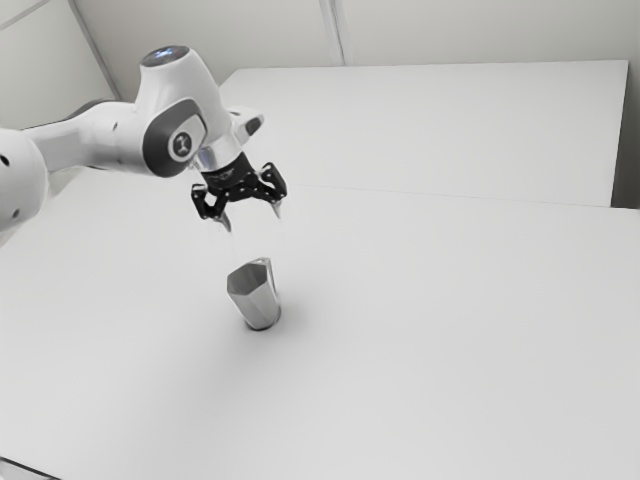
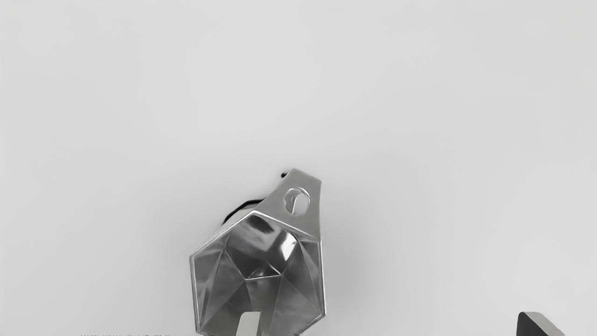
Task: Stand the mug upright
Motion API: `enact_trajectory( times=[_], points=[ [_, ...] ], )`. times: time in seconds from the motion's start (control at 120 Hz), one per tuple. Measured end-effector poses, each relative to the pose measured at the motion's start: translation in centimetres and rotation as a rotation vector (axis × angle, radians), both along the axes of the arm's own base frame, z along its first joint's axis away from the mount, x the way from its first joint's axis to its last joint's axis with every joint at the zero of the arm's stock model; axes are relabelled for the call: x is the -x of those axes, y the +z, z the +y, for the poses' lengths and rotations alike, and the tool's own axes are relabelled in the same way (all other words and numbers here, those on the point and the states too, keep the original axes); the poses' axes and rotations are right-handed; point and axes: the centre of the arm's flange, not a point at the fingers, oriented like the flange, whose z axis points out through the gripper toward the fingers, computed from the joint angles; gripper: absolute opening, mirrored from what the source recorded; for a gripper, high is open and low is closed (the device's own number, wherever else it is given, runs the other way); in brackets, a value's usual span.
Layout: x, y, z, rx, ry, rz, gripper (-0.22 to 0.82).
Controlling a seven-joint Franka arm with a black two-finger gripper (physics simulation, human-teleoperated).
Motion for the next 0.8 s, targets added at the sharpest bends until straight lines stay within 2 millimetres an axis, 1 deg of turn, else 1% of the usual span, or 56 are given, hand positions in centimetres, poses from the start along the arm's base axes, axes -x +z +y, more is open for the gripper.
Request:
enact_trajectory(
  times=[0.075, 0.142, 0.192, 0.233, 0.35, 0.4, 0.492, 0.658, 0.8],
  points=[
    [0.1, 2.0, 0.1, -0.009, -0.067, -0.007, 0.6],
    [-0.1, 4.9, 0.5, -0.024, -0.123, -0.024, 0.6],
    [-0.2, 7.3, 1.3, -0.044, -0.155, -0.034, 0.6],
    [-0.2, 8.9, 2.0, -0.059, -0.177, -0.034, 0.6],
    [0.3, 12.3, 3.9, -0.084, -0.224, -0.025, 0.6],
    [0.6, 13.3, 4.3, -0.091, -0.246, -0.02, 0.6],
    [1.0, 14.0, 4.2, -0.099, -0.296, 0.0, 0.6],
    [1.5, 13.8, 2.9, -0.106, -0.39, 0.037, 0.6],
    [1.7, 13.7, 2.9, -0.109, -0.436, 0.053, 0.6]
  ],
)
